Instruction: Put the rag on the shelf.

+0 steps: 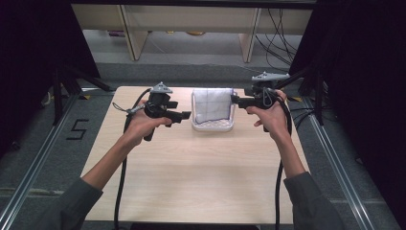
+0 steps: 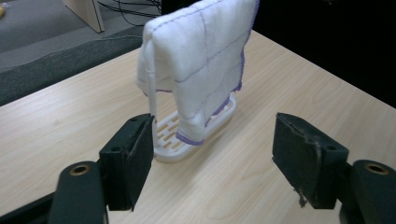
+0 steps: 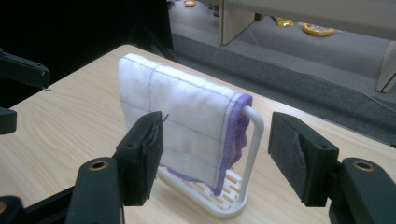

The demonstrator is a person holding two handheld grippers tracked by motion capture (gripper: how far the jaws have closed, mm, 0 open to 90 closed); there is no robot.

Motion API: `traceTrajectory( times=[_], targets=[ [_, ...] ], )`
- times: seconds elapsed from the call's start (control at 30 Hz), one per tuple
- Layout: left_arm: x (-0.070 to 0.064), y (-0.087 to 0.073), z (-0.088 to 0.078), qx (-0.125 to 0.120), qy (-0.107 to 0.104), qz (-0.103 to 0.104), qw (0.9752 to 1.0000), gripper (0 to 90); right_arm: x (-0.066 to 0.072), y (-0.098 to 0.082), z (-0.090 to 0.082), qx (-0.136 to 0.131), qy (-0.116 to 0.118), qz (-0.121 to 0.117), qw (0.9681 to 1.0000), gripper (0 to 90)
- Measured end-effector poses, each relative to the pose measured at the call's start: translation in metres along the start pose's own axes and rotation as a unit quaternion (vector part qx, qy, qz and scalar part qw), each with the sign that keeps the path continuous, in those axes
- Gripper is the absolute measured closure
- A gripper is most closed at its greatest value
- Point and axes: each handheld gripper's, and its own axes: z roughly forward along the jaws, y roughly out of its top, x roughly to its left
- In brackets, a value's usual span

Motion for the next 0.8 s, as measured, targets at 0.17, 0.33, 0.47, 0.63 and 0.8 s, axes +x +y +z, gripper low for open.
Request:
traceTrajectory(
  times=[0.17, 0.33, 0.47, 0.63, 0.8],
  targets=[
    [-0.008, -0.007, -0.002, -0.002, -0.007, 0.001, 1.0, 27.3, 0.005, -0.008, -0.003, 0.001, 0.01, 0.0, 0.9999, 34.9],
    [-0.014, -0.014, -0.005, -0.003, -0.015, 0.001, 0.9999, 26.0, 0.01, -0.015, -0.005, -0.001, 0.021, 0.007, 0.9997, 34.0],
    [-0.018, -0.021, -0.006, -0.005, -0.017, 0.001, 0.9998, 25.5, 0.014, -0.02, -0.008, -0.004, 0.027, 0.008, 0.9996, 33.7],
    [-0.021, -0.029, -0.008, -0.007, -0.027, -0.002, 0.9996, 24.9, 0.018, -0.028, -0.011, -0.002, 0.03, 0.013, 0.9995, 32.8],
    [-0.023, -0.04, -0.01, -0.003, -0.029, -0.006, 0.9996, 24.3, 0.022, -0.038, -0.01, 0.001, 0.035, 0.005, 0.9994, 30.9]
  ],
)
